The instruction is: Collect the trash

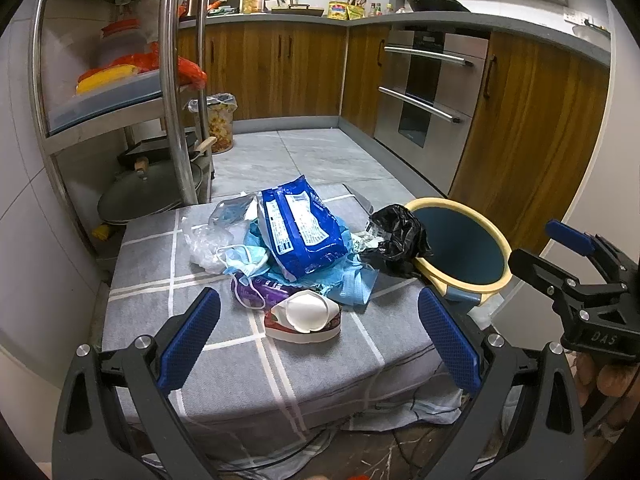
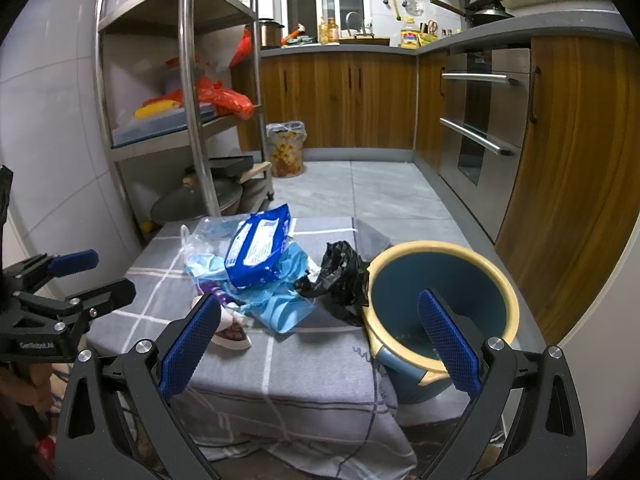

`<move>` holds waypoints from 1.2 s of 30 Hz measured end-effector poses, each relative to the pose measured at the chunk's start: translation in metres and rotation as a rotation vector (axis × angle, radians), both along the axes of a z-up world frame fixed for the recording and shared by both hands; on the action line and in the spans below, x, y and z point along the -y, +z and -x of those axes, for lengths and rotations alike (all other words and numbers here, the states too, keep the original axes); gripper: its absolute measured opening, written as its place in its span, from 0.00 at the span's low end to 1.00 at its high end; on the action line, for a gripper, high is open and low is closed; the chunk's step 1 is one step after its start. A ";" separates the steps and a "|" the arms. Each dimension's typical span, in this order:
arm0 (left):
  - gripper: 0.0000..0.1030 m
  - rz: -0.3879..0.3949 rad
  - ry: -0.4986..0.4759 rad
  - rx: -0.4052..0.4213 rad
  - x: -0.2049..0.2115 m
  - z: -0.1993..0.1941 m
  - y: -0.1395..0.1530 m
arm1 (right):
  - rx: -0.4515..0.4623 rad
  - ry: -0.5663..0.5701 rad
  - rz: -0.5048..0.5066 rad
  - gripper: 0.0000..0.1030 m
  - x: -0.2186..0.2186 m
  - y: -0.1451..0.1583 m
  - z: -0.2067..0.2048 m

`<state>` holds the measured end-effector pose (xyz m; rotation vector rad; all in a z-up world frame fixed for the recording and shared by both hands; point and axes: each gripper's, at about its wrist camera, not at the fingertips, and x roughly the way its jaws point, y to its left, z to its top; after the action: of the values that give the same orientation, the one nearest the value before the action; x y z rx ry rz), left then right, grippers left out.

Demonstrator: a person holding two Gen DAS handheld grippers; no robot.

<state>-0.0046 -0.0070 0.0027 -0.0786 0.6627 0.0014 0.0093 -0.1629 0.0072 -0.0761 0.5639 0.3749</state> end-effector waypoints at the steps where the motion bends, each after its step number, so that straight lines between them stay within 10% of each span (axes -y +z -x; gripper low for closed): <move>1: 0.95 0.005 0.002 0.000 -0.001 0.000 0.000 | 0.000 0.002 0.001 0.95 -0.001 -0.001 0.001; 21: 0.95 0.054 0.006 -0.028 -0.006 -0.006 -0.001 | -0.014 -0.002 -0.004 0.95 -0.002 -0.001 -0.002; 36: 0.89 0.029 -0.059 -0.221 0.001 -0.049 -0.042 | -0.110 0.001 -0.003 0.95 -0.011 -0.028 -0.018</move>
<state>0.0443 -0.0080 -0.0396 -0.0881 0.8860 -0.0570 0.0269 -0.1523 -0.0206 -0.0534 0.6719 0.3825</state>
